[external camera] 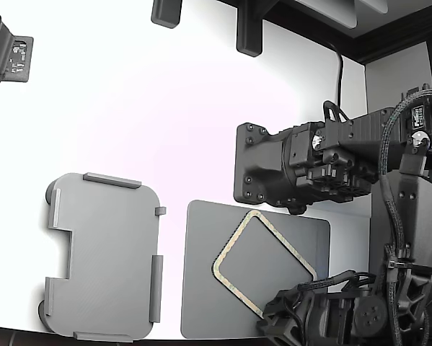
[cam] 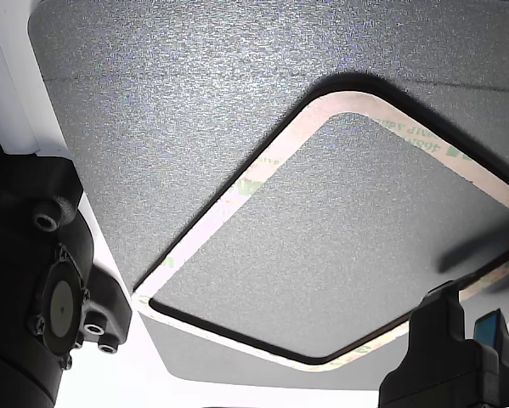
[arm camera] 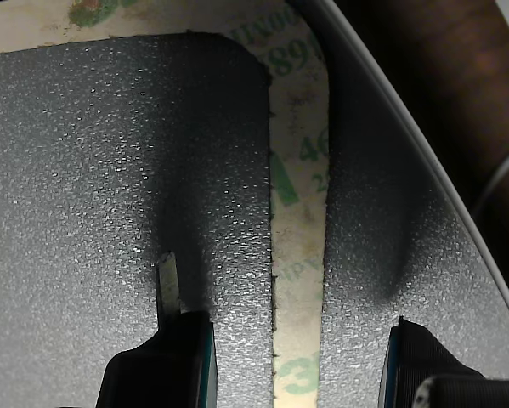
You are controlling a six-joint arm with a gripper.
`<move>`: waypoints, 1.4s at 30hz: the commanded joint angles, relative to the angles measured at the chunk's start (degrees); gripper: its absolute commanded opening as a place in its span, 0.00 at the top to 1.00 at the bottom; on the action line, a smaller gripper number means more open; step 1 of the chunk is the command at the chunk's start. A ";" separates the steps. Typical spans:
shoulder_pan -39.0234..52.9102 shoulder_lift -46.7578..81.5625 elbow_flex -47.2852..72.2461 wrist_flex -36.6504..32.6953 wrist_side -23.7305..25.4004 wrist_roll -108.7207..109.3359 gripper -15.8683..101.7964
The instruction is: Grab top frame and put it into gray box.
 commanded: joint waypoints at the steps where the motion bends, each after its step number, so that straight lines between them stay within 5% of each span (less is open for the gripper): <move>1: -0.44 1.41 -1.32 -0.18 0.00 0.09 0.20; 17: 0.44 -0.53 -1.58 -1.32 0.44 1.58 0.29; 30: 0.44 -0.79 -0.70 -1.85 1.05 1.41 0.47; 33: 0.44 -0.79 -0.79 -2.20 1.58 1.49 0.61; 36: 0.53 -0.26 -0.35 -4.31 3.69 5.01 0.96; 42: 0.53 0.09 -0.97 -4.75 5.01 2.46 0.96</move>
